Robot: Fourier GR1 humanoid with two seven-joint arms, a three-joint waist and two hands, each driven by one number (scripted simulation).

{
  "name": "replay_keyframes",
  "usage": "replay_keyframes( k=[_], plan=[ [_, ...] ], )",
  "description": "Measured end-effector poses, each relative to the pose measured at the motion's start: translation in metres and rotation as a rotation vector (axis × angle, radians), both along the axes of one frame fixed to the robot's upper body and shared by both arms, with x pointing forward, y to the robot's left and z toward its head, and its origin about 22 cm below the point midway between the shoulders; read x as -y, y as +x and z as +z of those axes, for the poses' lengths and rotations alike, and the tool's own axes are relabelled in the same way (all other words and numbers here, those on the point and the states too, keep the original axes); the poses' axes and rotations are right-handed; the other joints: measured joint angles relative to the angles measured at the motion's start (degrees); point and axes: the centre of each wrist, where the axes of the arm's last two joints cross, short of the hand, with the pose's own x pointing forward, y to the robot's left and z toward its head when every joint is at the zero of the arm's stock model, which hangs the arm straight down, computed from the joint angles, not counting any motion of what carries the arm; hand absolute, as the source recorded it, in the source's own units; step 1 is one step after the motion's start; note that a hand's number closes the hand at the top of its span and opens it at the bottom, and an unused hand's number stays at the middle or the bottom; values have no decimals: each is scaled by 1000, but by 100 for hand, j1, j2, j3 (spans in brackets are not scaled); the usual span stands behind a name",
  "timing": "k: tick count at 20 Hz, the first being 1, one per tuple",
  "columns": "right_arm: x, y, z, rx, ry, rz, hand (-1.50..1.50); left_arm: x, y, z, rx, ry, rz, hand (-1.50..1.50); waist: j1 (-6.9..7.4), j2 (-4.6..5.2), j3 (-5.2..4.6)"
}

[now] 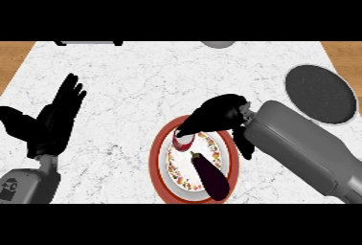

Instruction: Pick the eggplant from the plate and place it in the pan

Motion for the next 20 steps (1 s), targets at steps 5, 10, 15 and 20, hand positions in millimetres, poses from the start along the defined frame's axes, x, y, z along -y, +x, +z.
replay_keyframes(
  k=[5,10,15,20],
  plan=[
    [-1,-15,5,111,-50,50,-150,-1,-3,0,0,2,4,0,-13,-6,0],
    [-10,-37,13,163,-49,63,-150,-5,-5,4,2,2,0,0,-27,-11,0],
    [-23,-47,8,148,-33,62,-150,-4,-4,0,-8,0,1,0,-15,-5,0],
    [-33,-60,-3,168,-77,55,-150,-1,-7,1,-4,2,-1,0,-7,-3,0]
  ],
)
